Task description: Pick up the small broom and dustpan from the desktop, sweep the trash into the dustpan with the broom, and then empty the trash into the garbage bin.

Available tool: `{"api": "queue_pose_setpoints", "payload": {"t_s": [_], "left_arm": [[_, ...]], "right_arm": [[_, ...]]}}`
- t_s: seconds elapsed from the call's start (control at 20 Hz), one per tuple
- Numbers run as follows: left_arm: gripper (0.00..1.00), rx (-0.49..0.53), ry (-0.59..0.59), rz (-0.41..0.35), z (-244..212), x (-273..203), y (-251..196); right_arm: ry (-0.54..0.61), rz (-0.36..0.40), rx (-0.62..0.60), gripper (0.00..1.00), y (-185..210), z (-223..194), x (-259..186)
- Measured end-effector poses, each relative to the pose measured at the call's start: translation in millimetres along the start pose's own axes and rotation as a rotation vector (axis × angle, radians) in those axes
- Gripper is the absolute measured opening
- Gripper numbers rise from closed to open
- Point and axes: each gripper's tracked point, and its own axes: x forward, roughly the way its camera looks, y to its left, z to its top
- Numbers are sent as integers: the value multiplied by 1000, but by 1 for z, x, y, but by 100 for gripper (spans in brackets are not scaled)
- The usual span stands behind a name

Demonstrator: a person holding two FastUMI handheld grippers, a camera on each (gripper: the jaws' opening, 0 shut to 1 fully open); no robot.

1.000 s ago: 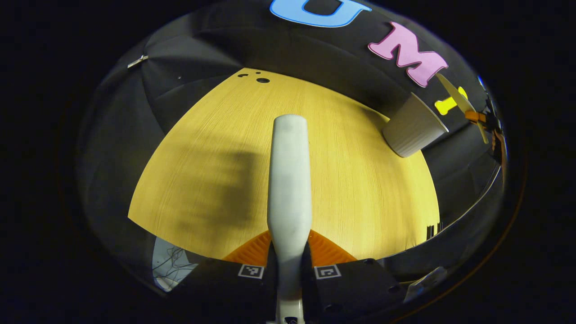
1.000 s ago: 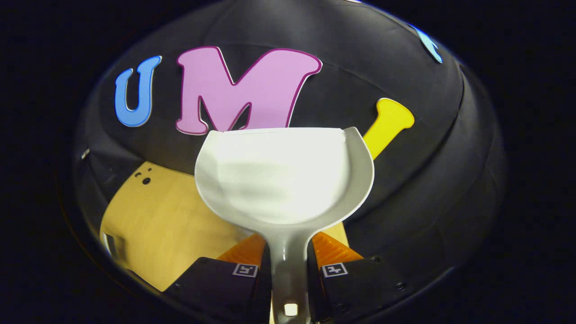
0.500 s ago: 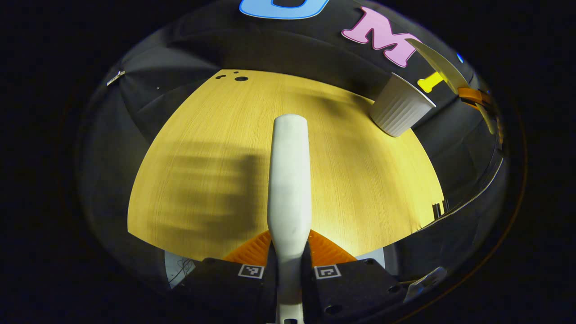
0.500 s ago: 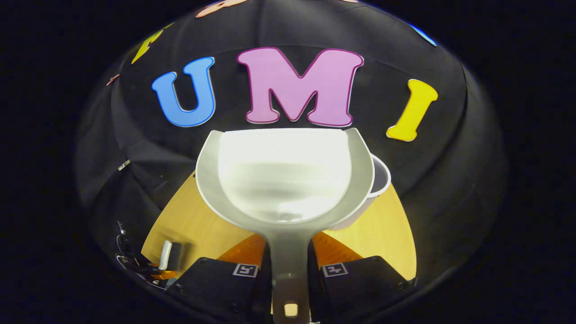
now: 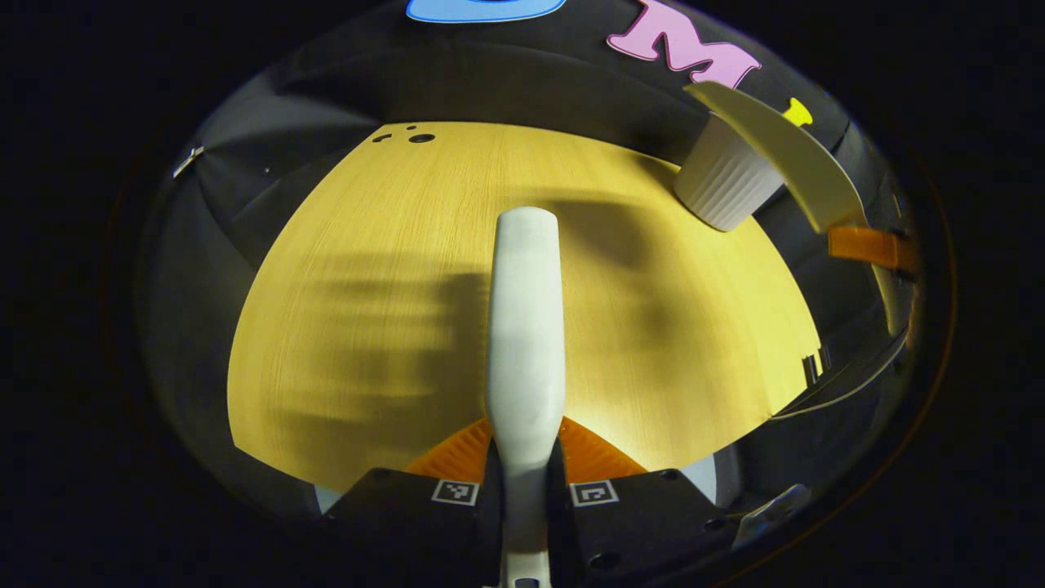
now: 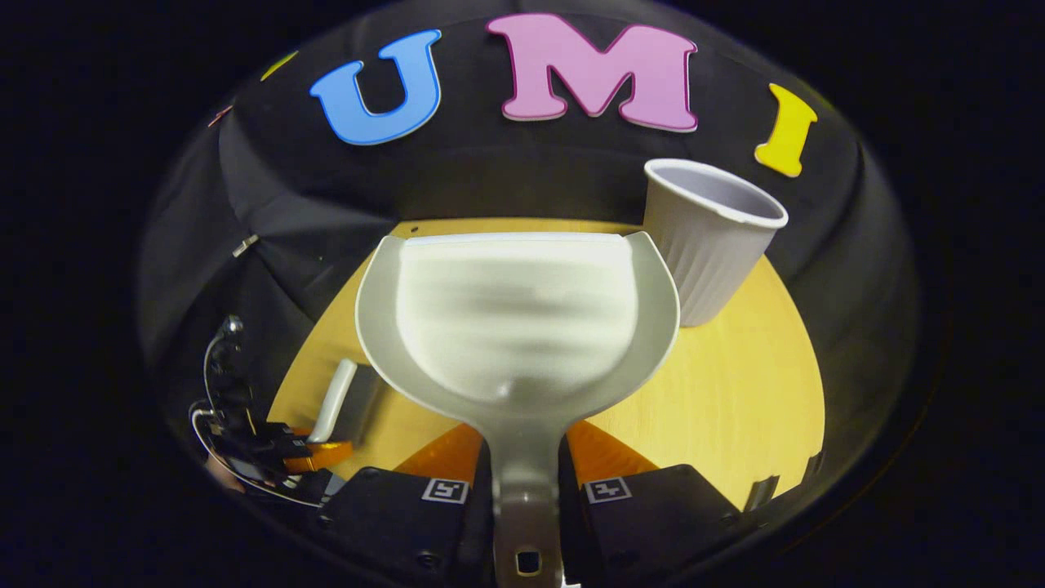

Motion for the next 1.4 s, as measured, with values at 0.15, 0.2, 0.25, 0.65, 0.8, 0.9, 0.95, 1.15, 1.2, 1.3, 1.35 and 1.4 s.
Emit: {"api": "queue_pose_setpoints", "payload": {"t_s": [0.15, 0.2, 0.25, 0.65, 0.8, 0.9, 0.95, 1.15, 1.2, 1.3, 1.35, 1.4], "left_arm": [[27, -32, 19, 5, 5, 13, -5], [26, -27, 26, 13, 6, 18, -7], [26, -13, 36, 23, 6, 23, -8], [27, 34, 97, 101, 19, 71, -12], [28, 65, 107, 143, 29, 82, -13], [28, 93, 116, 180, 33, 82, -14], [28, 98, 113, 198, 35, 83, -13], [31, 70, 73, 223, 46, 85, -18], [48, 63, 48, 218, 50, 83, -21], [82, 55, 1, 228, 58, 78, -24], [100, 59, -24, 233, 63, 74, -29], [95, 68, -55, 236, 70, 68, -33]], "right_arm": [[93, -7, 48, 36, -10, -27, 7], [119, -10, 49, 36, -14, -38, 11], [151, -17, 44, 33, -14, -49, 15], [259, -41, 41, 36, -19, -65, 25], [291, -36, -4, 41, -21, -69, 23], [323, -24, -5, 37, -22, -75, 23], [352, -7, 2, 38, -21, -80, 24], [367, 90, 16, 51, -10, -74, 16], [369, 120, 26, 57, -5, -75, 20], [361, 106, 31, 88, -12, -74, 20], [356, 85, 23, 100, -17, -73, 16], [348, 81, 16, 99, -19, -72, 12]]}}
